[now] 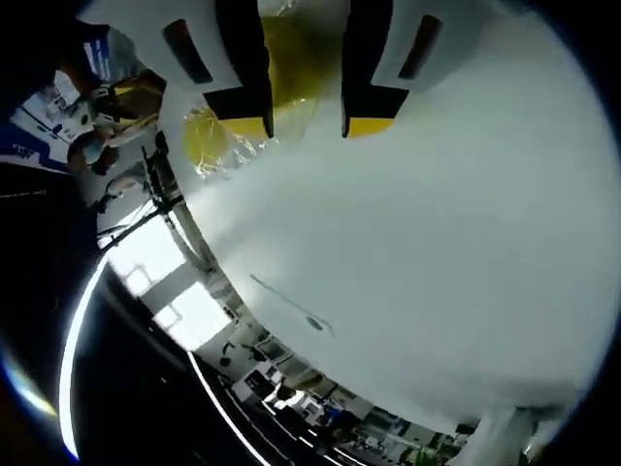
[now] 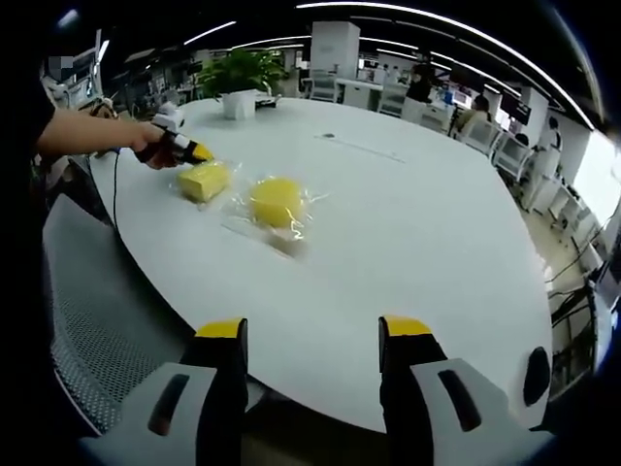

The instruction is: Compare the silicone blocks by pressing each to a similar depth, holding the contact briefly, and releasing to observe deformation and rebound differences across the visible hardness samples.

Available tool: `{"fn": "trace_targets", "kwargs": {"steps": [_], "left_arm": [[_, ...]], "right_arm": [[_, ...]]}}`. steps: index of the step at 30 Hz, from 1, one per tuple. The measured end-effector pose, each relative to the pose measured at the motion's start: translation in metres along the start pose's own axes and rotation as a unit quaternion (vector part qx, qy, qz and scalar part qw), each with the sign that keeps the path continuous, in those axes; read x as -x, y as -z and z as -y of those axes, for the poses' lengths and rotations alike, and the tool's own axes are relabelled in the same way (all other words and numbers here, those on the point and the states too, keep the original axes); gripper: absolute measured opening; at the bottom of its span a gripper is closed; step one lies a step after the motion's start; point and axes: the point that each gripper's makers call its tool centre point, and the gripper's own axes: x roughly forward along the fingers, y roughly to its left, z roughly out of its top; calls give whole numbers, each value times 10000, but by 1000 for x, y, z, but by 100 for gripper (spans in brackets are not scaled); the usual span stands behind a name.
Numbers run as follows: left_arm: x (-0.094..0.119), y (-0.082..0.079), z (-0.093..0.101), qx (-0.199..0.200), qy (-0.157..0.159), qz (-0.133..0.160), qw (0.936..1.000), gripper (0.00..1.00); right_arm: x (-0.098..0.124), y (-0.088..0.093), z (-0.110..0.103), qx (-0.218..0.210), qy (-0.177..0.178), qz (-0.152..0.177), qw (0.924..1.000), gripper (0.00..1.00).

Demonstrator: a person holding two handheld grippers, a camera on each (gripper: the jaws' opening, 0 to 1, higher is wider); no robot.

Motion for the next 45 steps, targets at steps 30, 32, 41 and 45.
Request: {"fn": "trace_targets", "kwargs": {"steps": [30, 32, 41, 45], "left_arm": [[8, -1, 13, -102, 491, 702, 9963, 0], [10, -2, 15, -198, 492, 712, 9961, 0], [27, -10, 42, -1589, 504, 845, 9824, 0], [37, -16, 60, -1933, 564, 997, 9744, 0]], "right_arm": [[-4, 5, -7, 79, -5, -96, 9999, 47], [-5, 6, -8, 72, -7, -104, 9999, 47], [-6, 7, -11, 88, -53, -127, 9999, 46], [-6, 4, -12, 105, -76, -76, 9999, 46]]}}
